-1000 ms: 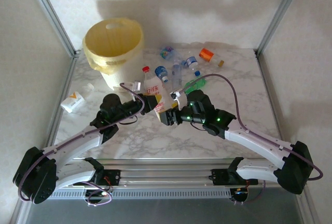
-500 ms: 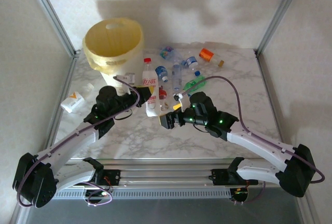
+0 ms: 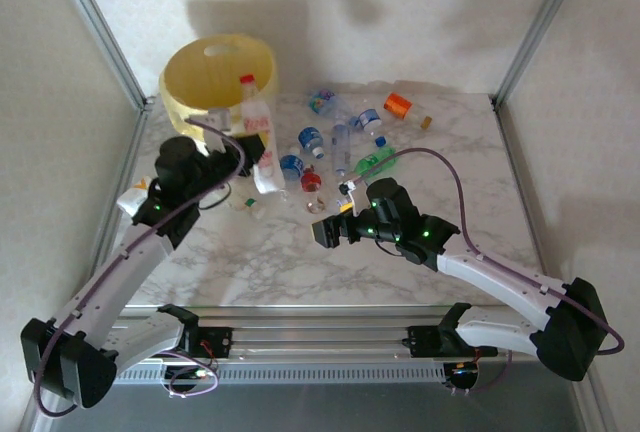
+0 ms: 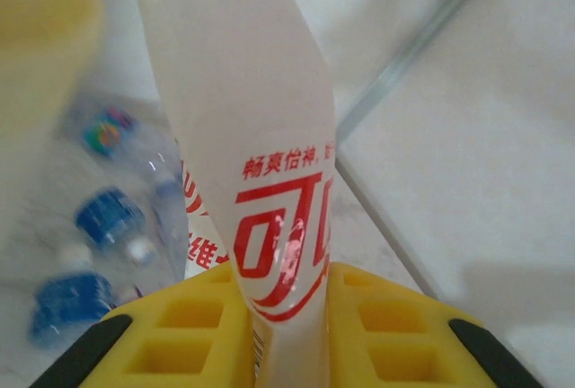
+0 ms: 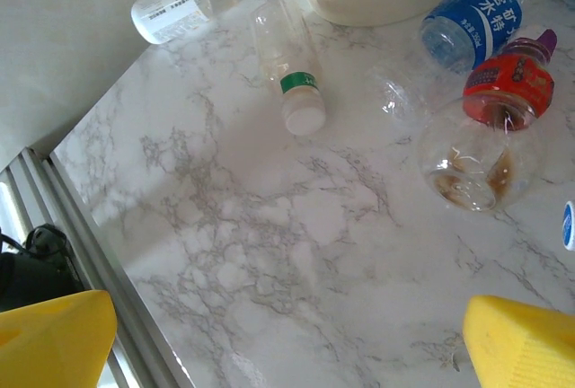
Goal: Throw the plastic bottles in the bin
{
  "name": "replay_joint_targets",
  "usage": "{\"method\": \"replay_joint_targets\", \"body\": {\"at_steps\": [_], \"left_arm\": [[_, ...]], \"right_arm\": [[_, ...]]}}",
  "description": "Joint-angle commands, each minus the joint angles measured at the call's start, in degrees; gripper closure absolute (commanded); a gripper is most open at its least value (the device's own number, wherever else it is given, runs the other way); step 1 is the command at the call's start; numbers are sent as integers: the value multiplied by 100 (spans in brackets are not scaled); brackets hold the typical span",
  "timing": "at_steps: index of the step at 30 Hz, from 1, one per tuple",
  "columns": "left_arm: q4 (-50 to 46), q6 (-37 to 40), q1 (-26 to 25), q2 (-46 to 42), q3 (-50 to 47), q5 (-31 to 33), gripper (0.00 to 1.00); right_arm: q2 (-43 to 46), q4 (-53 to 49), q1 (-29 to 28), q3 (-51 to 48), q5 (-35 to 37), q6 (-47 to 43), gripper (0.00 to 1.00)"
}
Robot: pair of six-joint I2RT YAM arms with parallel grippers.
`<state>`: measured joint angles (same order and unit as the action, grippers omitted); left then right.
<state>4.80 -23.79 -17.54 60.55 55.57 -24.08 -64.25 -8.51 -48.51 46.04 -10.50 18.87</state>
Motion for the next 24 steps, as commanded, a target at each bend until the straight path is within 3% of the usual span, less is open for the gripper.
{"method": "replay_joint_targets", "body": {"at_steps": [1,9,16,24], "left_arm": [[-685,612,359,161,887,509,80],[-279,815,1060,471,1967,985,80],[845,581,1335,386,1771,1305,80],[1269,358,1547,822,1847,1196,79]], "right_arm": [[104,-83,44,-58,97,21,1],[229,-133,45,-147,216,5,1],[234,-157,45,-174,278,-30,1],[247,-186,43,-207,334,-50,1]]}}
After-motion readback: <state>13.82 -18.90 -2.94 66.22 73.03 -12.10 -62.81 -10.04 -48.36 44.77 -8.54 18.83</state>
